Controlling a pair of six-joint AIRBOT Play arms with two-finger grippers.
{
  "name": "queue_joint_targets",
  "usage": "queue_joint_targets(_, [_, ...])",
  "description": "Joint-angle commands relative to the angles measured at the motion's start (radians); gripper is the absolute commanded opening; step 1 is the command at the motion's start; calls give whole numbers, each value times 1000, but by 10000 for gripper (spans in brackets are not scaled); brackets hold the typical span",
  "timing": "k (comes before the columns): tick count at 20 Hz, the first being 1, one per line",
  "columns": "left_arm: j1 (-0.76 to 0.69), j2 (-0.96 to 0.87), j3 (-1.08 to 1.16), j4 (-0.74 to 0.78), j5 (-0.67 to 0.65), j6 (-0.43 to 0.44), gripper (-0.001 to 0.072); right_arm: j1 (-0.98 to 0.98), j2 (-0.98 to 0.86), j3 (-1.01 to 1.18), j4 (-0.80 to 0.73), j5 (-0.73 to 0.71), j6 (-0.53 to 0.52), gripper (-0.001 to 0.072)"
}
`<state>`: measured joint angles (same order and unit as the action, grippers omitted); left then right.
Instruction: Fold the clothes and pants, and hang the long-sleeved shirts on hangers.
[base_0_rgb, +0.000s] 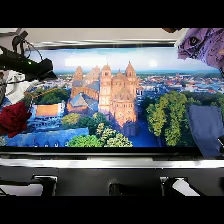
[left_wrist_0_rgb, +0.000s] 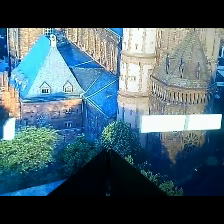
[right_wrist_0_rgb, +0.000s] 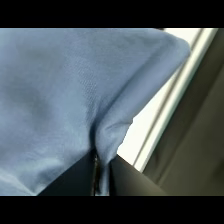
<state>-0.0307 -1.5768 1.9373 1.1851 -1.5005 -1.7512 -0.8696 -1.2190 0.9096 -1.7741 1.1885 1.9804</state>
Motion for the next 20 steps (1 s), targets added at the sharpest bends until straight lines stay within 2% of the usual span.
queue_joint_targets(1, [-10, -1, 0, 0, 0, 0, 21, 0, 0, -2, -65, 16, -29, 31])
queue_joint_targets(14, [-21, -6, -1, 1, 0, 1, 21, 0, -2, -2, -131, 14, -77, 32])
queue_joint_targets(15, [-21, -6, -1, 1, 0, 1, 21, 0, -2, -2, -133, 16, -85, 64])
queue_joint_targets(16, [-21, -6, -1, 1, 0, 1, 21, 0, -2, -2, -140, 17, -84, 180])
queue_joint_targets(17, [-21, -6, -1, 1, 0, 1, 21, 0, -2, -2, -146, 18, -84, 347])
queue_joint_targets(18, [-21, -6, -1, 1, 0, 1, 21, 0, -2, 0, -151, 18, -85, 472])
queue_joint_targets(20, [-21, -6, -1, 2, 0, 1, 21, 2, 0, 30, -130, 12, -104, 479])
